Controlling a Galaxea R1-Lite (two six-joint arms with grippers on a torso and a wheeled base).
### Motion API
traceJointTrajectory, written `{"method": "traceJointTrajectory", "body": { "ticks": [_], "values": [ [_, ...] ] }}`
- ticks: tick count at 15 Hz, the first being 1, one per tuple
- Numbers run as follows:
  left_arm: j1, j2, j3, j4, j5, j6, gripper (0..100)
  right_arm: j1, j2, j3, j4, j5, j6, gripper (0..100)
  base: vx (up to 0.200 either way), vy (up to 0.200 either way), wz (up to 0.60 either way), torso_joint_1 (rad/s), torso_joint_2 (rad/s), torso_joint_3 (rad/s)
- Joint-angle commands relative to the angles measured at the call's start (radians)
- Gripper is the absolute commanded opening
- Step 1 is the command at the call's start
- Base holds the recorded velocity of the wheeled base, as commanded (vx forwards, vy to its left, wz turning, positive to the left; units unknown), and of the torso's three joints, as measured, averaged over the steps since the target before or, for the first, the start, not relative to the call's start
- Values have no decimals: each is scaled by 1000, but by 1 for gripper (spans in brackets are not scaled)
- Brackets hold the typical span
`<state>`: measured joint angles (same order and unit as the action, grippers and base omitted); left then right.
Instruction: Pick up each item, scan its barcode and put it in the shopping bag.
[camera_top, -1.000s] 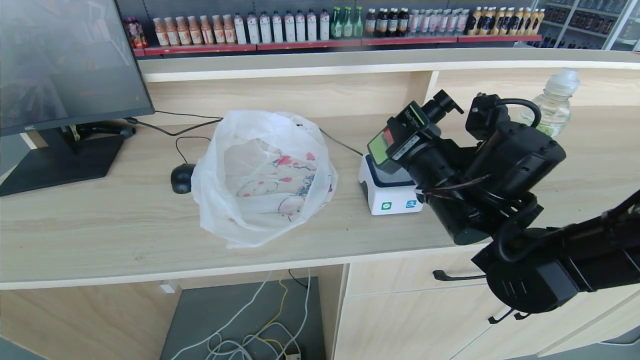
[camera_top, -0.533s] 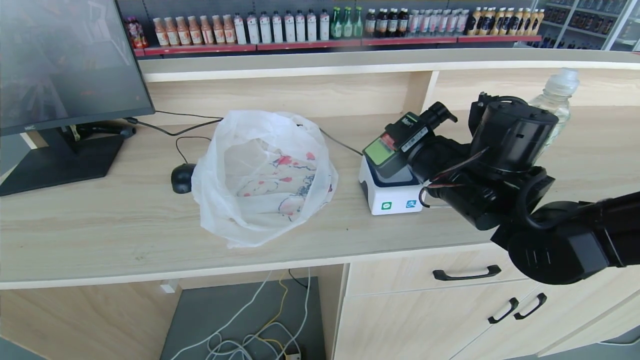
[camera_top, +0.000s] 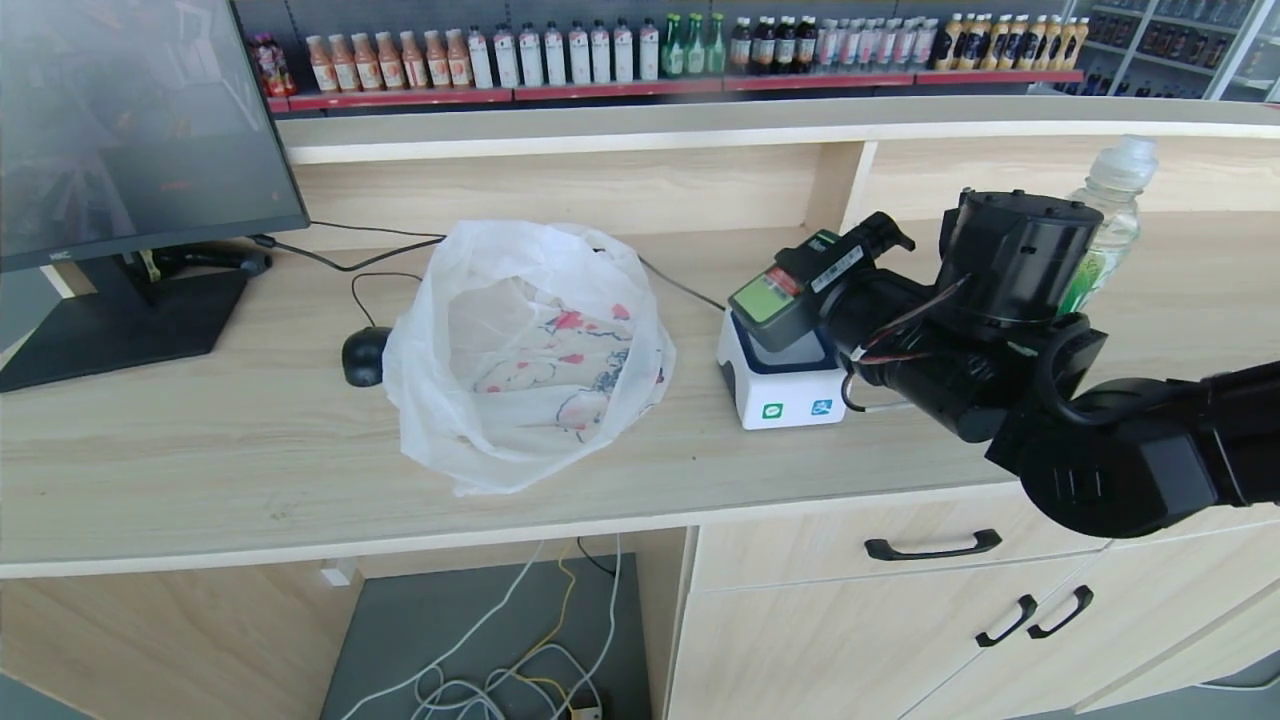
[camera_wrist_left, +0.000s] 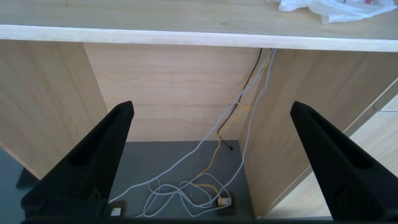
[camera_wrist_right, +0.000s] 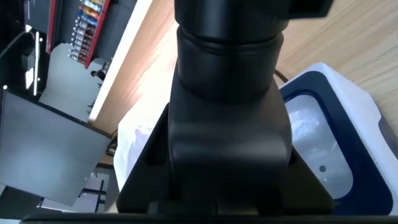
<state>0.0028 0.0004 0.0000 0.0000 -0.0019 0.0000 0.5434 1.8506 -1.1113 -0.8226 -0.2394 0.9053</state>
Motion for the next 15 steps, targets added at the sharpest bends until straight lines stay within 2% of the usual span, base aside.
{"method": "traceJointTrajectory", "body": {
  "ticks": [1, 15],
  "values": [
    [0, 0, 0, 0, 0, 0, 100, -2, 18, 1, -1, 0, 4, 0, 0, 0, 0, 0, 0, 0],
    [0, 0, 0, 0, 0, 0, 100, -3, 42, 7, -3, -1, 21, 0, 0, 0, 0, 0, 0, 0]
  ]
}}
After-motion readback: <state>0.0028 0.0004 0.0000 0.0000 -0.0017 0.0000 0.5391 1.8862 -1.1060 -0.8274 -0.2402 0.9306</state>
